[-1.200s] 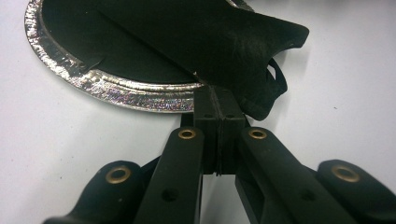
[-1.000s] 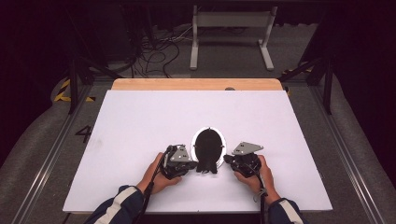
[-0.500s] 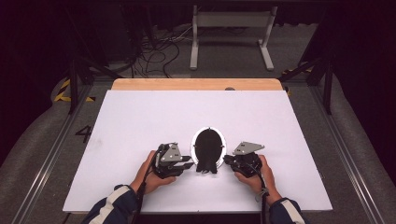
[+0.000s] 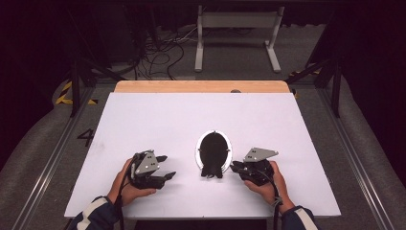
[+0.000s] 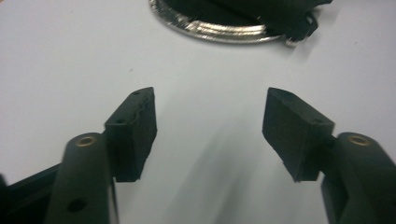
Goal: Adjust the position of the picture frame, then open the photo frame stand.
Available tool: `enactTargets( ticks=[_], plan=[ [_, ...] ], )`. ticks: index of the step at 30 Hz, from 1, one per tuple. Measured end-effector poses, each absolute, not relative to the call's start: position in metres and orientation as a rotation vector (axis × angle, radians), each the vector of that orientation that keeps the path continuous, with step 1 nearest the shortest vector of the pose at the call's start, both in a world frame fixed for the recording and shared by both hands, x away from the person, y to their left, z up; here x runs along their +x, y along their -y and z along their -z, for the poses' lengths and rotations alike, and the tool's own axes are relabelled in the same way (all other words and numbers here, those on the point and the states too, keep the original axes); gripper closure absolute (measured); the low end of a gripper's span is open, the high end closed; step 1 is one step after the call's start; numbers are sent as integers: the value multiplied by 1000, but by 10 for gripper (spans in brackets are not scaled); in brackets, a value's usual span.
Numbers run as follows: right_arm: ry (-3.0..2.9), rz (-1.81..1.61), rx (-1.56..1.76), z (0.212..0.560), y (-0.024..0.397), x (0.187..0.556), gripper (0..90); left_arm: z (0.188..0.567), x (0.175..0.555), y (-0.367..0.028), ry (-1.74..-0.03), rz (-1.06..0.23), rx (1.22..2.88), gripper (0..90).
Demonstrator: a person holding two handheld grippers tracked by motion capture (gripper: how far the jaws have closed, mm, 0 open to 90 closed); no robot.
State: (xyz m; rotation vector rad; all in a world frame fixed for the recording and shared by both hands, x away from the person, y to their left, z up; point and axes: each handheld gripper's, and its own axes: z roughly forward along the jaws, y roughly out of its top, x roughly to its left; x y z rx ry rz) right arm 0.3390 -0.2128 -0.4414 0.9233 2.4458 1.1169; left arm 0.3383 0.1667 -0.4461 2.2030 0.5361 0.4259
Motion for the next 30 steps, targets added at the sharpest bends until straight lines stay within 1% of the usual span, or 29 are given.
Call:
enactTargets(
  ticks=[2,3,8,12,13,14,19,21,22,27,30],
  plan=[
    [-2454,-1118,921,441,214,336,768,446,336,-171,-548,-420,2192,317],
    [-2458,-1122,918,441,215,334,763,447,334,-179,-565,-423,2178,305],
    [-2482,-1119,917,442,218,331,723,452,330,-197,-647,-428,2170,215],
    [-2492,-1110,920,442,216,330,668,453,325,-208,-669,-434,2163,168],
    [-2492,-1110,920,442,216,330,668,453,325,-208,-669,-434,2163,157],
    [-2498,-1110,910,441,214,329,639,453,323,-211,-677,-433,2150,147],
    [-2513,-1101,910,443,213,329,605,453,321,-224,-719,-459,2137,110],
    [-2518,-1096,915,443,212,329,592,454,321,-226,-731,-446,2133,99],
    [-2530,-1087,914,443,211,329,570,456,321,-229,-746,-437,2144,97],
    [-2546,-1094,894,443,206,327,568,458,317,-232,-738,-424,2159,93],
    [-2560,-1081,886,444,201,327,583,458,318,-233,-735,-422,2166,94]
  ],
)
